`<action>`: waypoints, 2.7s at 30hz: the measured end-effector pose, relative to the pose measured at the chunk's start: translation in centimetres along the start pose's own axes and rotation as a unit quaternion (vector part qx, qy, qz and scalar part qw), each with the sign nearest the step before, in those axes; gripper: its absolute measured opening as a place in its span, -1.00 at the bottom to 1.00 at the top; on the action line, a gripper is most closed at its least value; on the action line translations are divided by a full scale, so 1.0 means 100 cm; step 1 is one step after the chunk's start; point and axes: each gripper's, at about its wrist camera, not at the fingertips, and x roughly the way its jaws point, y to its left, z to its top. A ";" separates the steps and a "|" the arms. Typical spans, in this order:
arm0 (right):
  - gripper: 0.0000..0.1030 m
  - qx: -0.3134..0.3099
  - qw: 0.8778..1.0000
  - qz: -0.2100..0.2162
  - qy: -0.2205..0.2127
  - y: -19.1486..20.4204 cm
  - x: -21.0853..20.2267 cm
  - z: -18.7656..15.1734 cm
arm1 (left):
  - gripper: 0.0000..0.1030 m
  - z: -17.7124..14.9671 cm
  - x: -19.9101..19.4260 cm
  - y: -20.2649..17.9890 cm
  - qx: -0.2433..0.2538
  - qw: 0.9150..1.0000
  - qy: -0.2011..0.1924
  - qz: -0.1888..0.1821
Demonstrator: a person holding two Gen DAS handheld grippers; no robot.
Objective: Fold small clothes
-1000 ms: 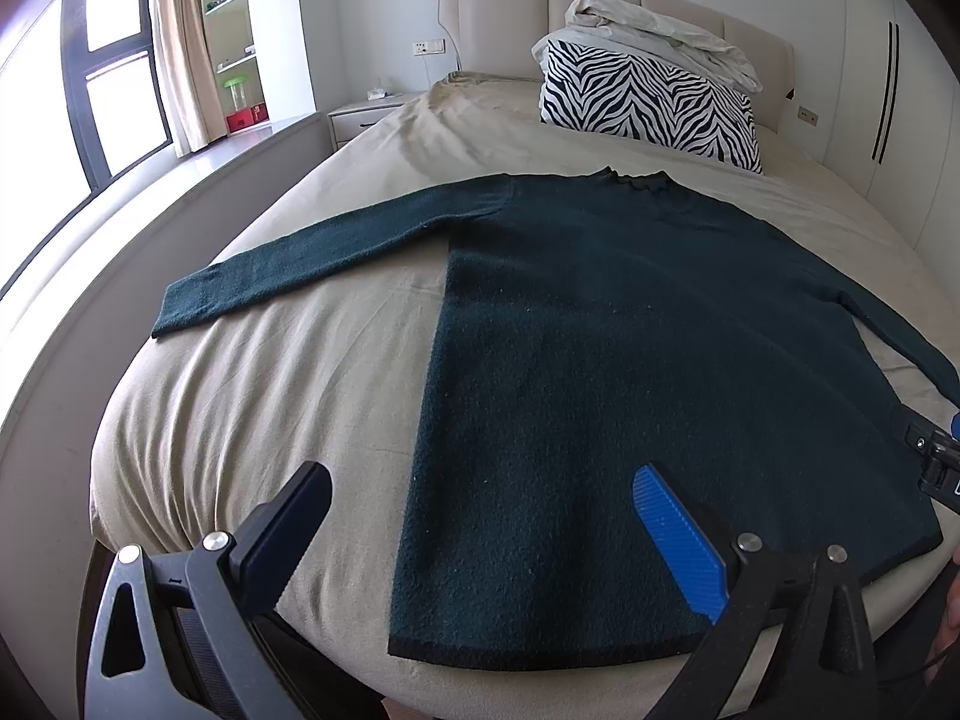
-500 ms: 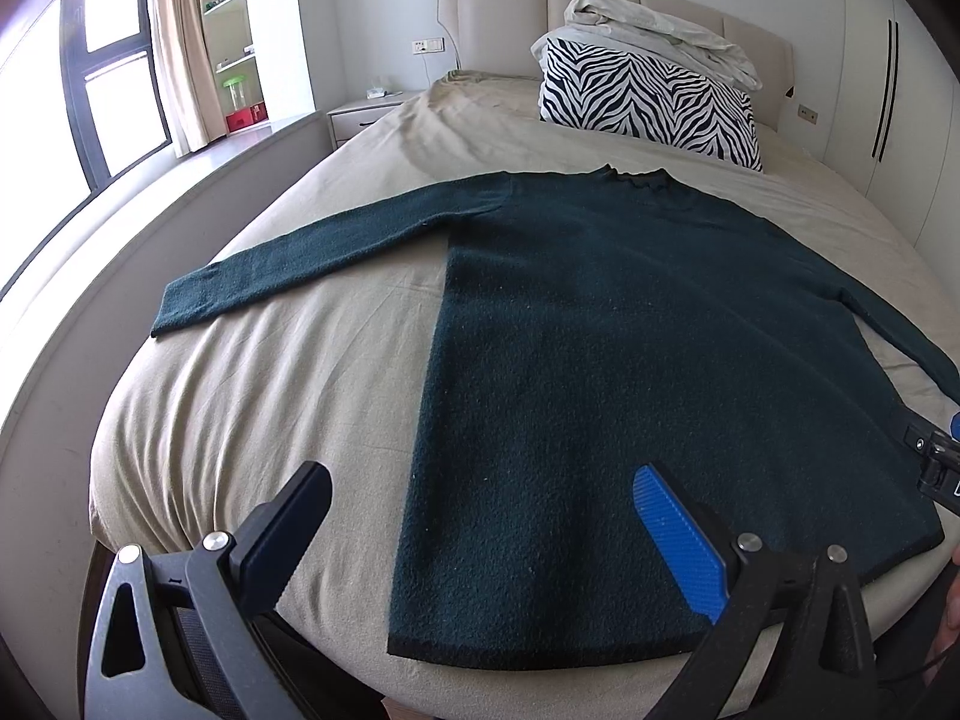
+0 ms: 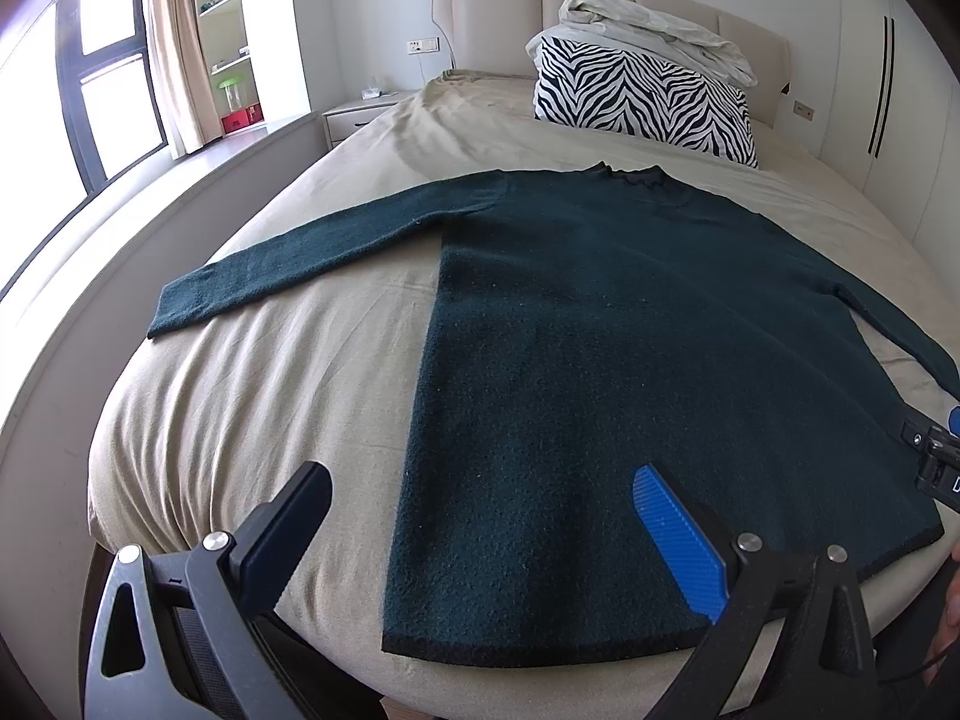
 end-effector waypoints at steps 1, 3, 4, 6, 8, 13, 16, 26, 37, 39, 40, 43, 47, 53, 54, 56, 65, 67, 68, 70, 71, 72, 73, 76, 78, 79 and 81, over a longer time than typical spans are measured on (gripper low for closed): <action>1.00 0.000 1.000 0.000 0.000 0.000 0.000 0.000 | 1.00 0.000 0.000 0.000 0.000 1.000 0.000 0.000; 1.00 -0.001 1.000 -0.001 0.000 0.000 0.000 0.000 | 1.00 0.000 0.000 0.000 0.000 1.000 0.000 0.000; 1.00 -0.001 1.000 -0.001 0.000 0.001 0.000 0.000 | 1.00 0.000 0.000 0.000 0.000 1.000 0.000 -0.001; 1.00 0.000 1.000 -0.001 0.000 0.001 0.000 0.000 | 1.00 0.000 0.000 0.000 0.001 1.000 0.000 -0.002; 1.00 -0.001 1.000 0.000 0.000 0.001 0.000 0.000 | 1.00 0.001 0.000 -0.001 0.002 1.000 0.000 -0.002; 1.00 -0.002 1.000 0.000 0.000 0.001 0.000 0.000 | 1.00 0.001 0.001 -0.001 0.002 1.000 0.001 -0.002; 1.00 -0.003 1.000 0.000 0.001 0.002 0.000 0.000 | 1.00 0.001 0.001 -0.002 0.002 1.000 0.001 -0.002; 1.00 -0.006 1.000 0.001 0.002 0.002 0.001 0.000 | 1.00 0.001 0.001 -0.002 0.001 1.000 0.002 -0.002; 1.00 -0.006 1.000 0.003 0.004 0.002 0.002 0.000 | 1.00 0.000 0.005 0.002 -0.002 1.000 0.009 -0.014; 1.00 -0.005 1.000 0.003 0.004 0.002 0.002 0.000 | 1.00 -0.001 0.005 0.002 -0.002 1.000 0.010 -0.015; 1.00 -0.005 1.000 0.003 0.005 0.002 0.003 -0.001 | 1.00 -0.001 0.006 0.002 -0.002 1.000 0.010 -0.014; 1.00 -0.002 1.000 0.006 0.007 0.000 0.007 -0.003 | 1.00 -0.002 0.008 0.000 0.000 1.000 0.013 -0.014; 1.00 0.008 1.000 0.015 0.014 -0.008 0.016 -0.005 | 1.00 -0.006 0.005 -0.007 0.008 1.000 -0.008 -0.010; 1.00 0.063 0.997 0.055 0.001 -0.062 0.032 0.003 | 1.00 -0.016 0.021 -0.018 0.026 1.000 0.012 -0.001; 1.00 0.085 0.994 0.065 -0.008 -0.081 0.036 0.006 | 1.00 -0.016 0.024 -0.018 0.024 0.999 0.019 -0.011; 1.00 0.135 0.987 0.079 -0.031 -0.126 0.043 0.011 | 1.00 -0.015 0.028 -0.016 0.017 0.999 0.029 -0.030; 0.73 0.438 0.892 0.109 -0.033 -0.356 0.135 0.004 | 1.00 0.021 0.045 -0.002 -0.089 0.992 0.001 -0.092; 0.61 0.481 0.868 0.122 -0.022 -0.389 0.158 -0.002 | 1.00 0.029 0.051 -0.009 -0.077 0.993 0.010 -0.086; 0.51 0.499 0.856 0.130 -0.021 -0.401 0.168 -0.004 | 1.00 0.033 0.054 -0.012 -0.074 0.994 0.019 -0.083; 0.40 0.528 0.837 0.143 -0.027 -0.424 0.185 -0.006 | 1.00 0.040 0.058 -0.019 -0.070 0.994 0.025 -0.075; 0.40 0.537 0.830 0.146 -0.033 -0.432 0.192 -0.006 | 1.00 0.044 0.059 -0.022 -0.067 0.995 0.023 -0.072; 0.40 0.542 0.826 0.148 -0.038 -0.438 0.198 -0.004 | 1.00 0.048 0.060 -0.025 -0.067 0.995 0.020 -0.069; 0.39 0.545 0.824 0.148 -0.041 -0.444 0.204 -0.002 | 1.00 0.052 0.063 -0.029 -0.066 0.995 0.020 -0.067; 0.37 0.555 0.816 0.151 -0.048 -0.457 0.224 0.006 | 1.00 0.062 0.076 -0.034 -0.074 0.992 0.036 -0.094; 0.19 0.562 0.812 0.149 -0.049 -0.463 0.236 0.016 | 0.97 0.068 0.082 -0.038 -0.084 0.988 0.040 -0.122; 0.13 0.567 0.809 0.147 -0.048 -0.467 0.242 0.019 | 0.97 0.070 0.085 -0.040 -0.086 0.987 0.042 -0.130; -0.17 0.574 0.805 0.142 -0.046 -0.477 0.254 0.024 | 0.81 0.075 0.091 -0.044 -0.083 0.985 0.047 -0.144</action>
